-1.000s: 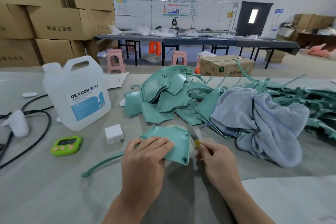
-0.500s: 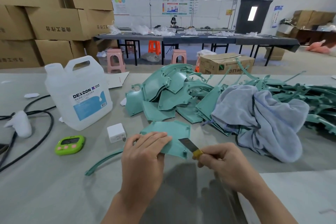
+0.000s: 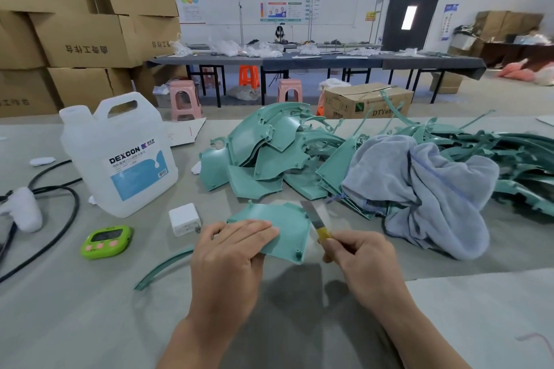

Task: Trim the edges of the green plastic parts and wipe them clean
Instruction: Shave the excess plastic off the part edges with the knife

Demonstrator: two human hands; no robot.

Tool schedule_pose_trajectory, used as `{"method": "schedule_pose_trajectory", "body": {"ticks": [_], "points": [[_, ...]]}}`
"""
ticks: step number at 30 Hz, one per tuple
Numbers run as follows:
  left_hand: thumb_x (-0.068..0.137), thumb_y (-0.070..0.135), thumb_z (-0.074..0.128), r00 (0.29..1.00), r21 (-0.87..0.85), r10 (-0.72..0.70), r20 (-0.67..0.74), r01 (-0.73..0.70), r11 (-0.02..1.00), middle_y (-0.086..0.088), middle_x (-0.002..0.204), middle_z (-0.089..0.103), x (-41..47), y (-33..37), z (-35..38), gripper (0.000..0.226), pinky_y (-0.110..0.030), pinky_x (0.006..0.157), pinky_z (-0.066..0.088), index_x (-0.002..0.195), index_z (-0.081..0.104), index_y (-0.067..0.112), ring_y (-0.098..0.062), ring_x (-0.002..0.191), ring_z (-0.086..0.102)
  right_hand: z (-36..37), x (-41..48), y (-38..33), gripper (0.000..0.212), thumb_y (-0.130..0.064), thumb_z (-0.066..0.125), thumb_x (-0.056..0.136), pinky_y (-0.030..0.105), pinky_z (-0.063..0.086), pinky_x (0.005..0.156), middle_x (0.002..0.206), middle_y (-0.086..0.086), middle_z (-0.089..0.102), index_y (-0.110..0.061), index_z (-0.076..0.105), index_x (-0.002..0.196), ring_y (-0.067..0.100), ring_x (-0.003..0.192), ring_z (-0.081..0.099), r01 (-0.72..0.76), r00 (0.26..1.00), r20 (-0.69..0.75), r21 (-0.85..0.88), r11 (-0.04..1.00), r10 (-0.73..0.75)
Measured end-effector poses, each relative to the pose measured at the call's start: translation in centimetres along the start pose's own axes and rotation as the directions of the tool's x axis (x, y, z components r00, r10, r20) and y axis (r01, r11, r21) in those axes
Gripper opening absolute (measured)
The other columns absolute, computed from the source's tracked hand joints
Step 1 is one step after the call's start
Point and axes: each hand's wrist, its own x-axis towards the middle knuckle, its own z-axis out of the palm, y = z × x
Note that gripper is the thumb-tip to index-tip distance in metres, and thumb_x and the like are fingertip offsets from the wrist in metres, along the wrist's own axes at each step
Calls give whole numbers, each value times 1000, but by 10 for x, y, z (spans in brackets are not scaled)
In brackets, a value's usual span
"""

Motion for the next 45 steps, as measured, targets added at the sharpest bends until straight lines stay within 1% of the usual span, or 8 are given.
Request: {"method": "schedule_pose_trajectory", "body": {"ticks": [4,9,16,22,28,34,41,45], "points": [[76,10,74,1000,3,-13,4,13,1000,13,107,76,1,-1,-3,28,-26,89,38,98,81,25,-8,101,71,-8,-1,0,14,-26,78,89,28,45,58,65,-2,72,-32,81,77,10,58,56,21,985,167,156,988,-47],[78,11,73,999,5,5,-41,-5,1000,11,106,76,1,1,-3,24,-29,87,41,97,81,23,-9,100,72,-12,-2,-5,10,-27,75,81,19,37,54,69,3,75,-25,84,86,4,56,48,-43,921,376,349,936,-98],[79,5,68,993,-13,39,-115,-41,999,12,107,76,1,-2,-7,28,-24,89,37,97,81,22,-6,102,68,-9,11,11,26,-37,68,92,32,52,63,58,-8,68,-27,75,70,15,62,64,-213,974,-122,-187,959,193],[86,9,63,989,-33,115,-91,-119,992,14,112,73,2,6,-4,27,-31,85,43,100,81,22,-9,104,71,-16,9,10,27,-54,62,88,33,52,71,78,-6,72,-32,73,79,23,81,66,-348,937,-134,-409,844,322],[99,20,62,886,-310,-149,-439,6,951,25,104,71,29,14,-27,15,-15,86,49,108,73,20,9,94,64,-22,7,11,18,-45,65,91,35,51,83,100,-7,71,-33,74,100,15,91,61,-291,942,-247,-266,919,227],[85,38,69,560,-767,-826,-63,503,399,9,73,74,38,5,-22,14,-48,54,61,79,74,26,-20,64,69,-32,25,5,48,-30,72,87,43,34,114,144,2,54,-22,61,133,22,138,37,-129,910,-416,-283,951,0],[90,2,63,282,-697,-868,410,710,-99,-7,83,78,17,-20,12,12,-28,50,56,96,72,7,-21,66,74,-63,92,0,105,-45,78,77,49,9,124,164,19,22,-19,18,158,39,153,11,-98,953,-261,-751,653,-157],[92,-4,57,299,-668,-802,517,727,-159,-7,85,79,14,-26,20,20,-27,50,55,98,72,7,-21,69,75,-82,110,7,46,-28,60,85,45,28,112,107,10,70,-15,52,129,30,112,60,-100,986,-146,-908,408,-83]]}}
